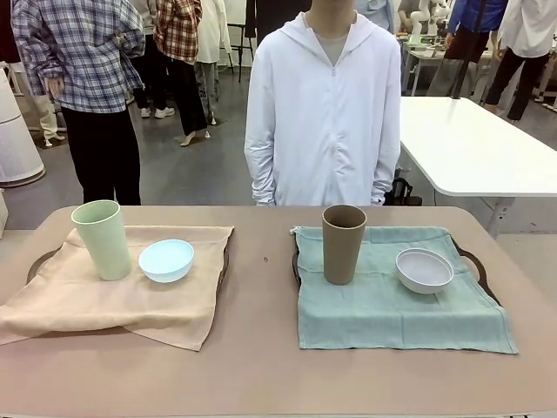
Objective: Set up a tray with a mat and arrange the tableware.
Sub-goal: Place the Picnic Bowl and Reusable plastic cup back onto the Handle tray in front of the human's position.
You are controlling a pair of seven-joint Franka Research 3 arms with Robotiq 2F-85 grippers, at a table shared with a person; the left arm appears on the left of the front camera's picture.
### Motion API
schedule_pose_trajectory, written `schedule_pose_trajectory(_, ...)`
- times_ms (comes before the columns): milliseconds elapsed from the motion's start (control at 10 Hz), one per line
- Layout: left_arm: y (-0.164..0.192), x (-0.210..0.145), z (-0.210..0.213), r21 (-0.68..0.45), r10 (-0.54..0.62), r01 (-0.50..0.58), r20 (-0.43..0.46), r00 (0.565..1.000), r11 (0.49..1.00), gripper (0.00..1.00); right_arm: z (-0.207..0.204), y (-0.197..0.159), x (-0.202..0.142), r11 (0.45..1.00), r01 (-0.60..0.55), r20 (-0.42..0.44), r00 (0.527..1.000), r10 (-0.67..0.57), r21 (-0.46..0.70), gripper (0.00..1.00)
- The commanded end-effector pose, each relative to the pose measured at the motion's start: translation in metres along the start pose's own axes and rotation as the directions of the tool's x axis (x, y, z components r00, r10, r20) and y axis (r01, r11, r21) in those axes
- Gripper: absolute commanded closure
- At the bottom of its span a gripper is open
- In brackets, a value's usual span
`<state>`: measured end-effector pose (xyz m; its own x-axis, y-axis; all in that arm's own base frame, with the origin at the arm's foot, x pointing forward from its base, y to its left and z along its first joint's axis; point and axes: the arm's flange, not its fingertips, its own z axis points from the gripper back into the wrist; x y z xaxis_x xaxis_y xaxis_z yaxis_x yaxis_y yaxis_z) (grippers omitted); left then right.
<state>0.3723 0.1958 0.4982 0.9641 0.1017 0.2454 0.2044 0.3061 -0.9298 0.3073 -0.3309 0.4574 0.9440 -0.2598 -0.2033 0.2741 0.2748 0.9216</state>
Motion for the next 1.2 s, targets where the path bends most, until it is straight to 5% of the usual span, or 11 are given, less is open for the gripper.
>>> schedule_pose_trajectory(0,-0.0058,0.0084,-0.0078,0.040,0.013,-0.010,-0.080,0.997,0.999,0.00,-0.0009,0.0042,0.0055,0.999,-0.035,0.002,0.999,0.035,0.021,0.11)
schedule_pose_trajectory(100,0.0000,0.0000,0.0000,0.000,0.000,0.000,0.000,1.000,1.000,0.00,0.0000,0.0000,0.0000,1.000,0.000,0.000,1.000,0.000,0.000,0.11)
schedule_pose_trajectory(1100,0.0000,0.0000,0.0000,0.000,0.000,0.000,0.000,1.000,1.000,0.00,0.0000,0.0000,0.0000,1.000,0.000,0.000,1.000,0.000,0.000,0.11)
